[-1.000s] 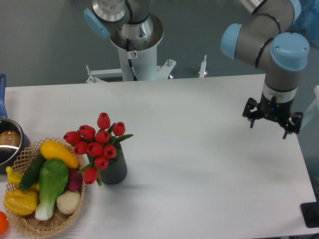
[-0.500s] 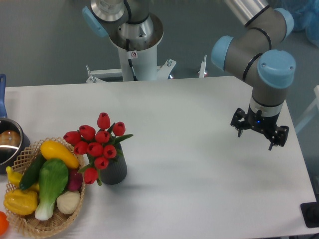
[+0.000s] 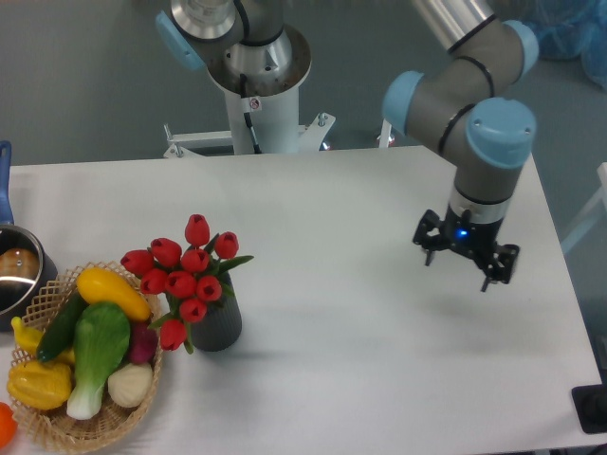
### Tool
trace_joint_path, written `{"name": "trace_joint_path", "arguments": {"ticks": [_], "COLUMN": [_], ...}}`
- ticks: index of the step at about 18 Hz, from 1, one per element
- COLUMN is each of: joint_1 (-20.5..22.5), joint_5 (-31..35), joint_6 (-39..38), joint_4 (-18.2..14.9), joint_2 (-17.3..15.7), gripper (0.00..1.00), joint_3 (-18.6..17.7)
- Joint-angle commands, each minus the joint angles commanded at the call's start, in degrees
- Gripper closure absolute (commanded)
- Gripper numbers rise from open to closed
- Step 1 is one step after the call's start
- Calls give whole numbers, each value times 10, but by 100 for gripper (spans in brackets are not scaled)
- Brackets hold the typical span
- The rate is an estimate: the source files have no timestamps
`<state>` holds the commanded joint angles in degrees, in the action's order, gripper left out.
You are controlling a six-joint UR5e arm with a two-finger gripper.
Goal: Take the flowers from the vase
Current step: 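Move the open gripper across the table toward the red tulip vase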
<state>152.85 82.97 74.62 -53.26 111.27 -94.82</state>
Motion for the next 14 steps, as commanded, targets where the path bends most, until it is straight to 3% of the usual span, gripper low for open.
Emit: {"name": "trace_joint_path", "arguments": {"ticks": [2,8,14], "joint_1": [-28,-55,-55], "joint_5": [2,-13,-140], "joint_6": [-7,-42,-80], "joint_4": [4,5,4], "joint_2": [-5,-27,-69], "gripper": [0,0,0], "joint_3": [-12,-51,-61]}}
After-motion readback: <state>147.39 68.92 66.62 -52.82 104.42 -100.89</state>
